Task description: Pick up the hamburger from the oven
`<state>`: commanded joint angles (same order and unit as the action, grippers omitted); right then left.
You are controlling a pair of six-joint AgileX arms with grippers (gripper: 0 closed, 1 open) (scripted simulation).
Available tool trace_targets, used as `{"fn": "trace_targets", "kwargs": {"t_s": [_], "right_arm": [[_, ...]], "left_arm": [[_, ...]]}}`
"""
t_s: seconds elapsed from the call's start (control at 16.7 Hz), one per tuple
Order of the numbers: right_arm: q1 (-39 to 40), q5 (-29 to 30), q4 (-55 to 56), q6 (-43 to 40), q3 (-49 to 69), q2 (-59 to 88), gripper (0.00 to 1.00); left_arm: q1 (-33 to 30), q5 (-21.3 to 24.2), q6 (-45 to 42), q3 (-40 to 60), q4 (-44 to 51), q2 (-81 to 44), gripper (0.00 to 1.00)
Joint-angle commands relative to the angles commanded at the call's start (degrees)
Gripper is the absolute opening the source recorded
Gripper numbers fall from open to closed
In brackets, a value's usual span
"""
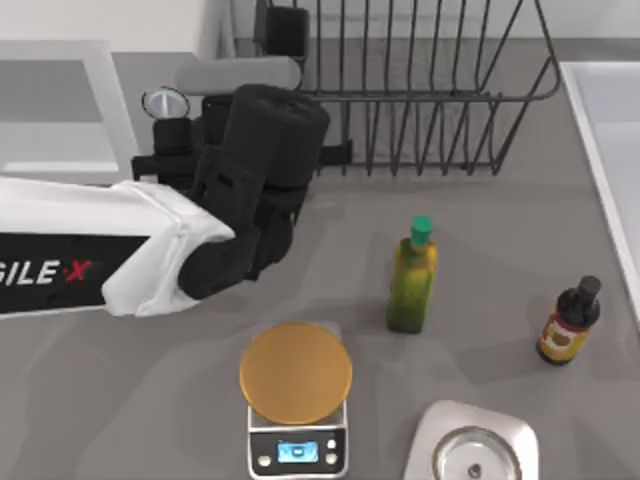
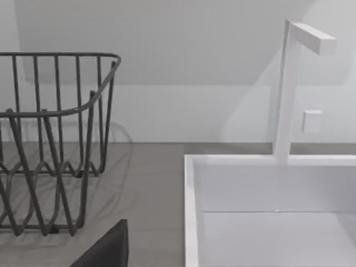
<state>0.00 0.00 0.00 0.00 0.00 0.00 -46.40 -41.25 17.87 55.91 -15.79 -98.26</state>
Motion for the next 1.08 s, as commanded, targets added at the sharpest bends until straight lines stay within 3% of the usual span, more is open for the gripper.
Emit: {"fn": "trace_targets", "kwargs": {"t_s": [0.06, 0.36, 0.84, 1.08], "right_arm": [[0.00, 0.00, 0.00, 0.00, 0.00, 0.00, 1.00], [0.00, 0.00, 0.00, 0.00, 0.00, 0.00, 1.00], [0.00, 0.00, 0.00, 0.00, 0.00, 0.00, 1.00], [0.00, 0.00, 0.00, 0.00, 0.00, 0.00, 1.00]], "left_arm": [[5.71, -1.14, -0.38, -2.10, -1.61, -1.75, 0.00], [7.11, -0.81, -1.66, -3.00, -7.80, -6.79, 0.00], [2.46, 0.20, -1.43, -8.25, -28.52, -20.92, 0.00], [0.03, 0.40, -0.07, -9.27, -33.32, -24.01, 0.00]]}}
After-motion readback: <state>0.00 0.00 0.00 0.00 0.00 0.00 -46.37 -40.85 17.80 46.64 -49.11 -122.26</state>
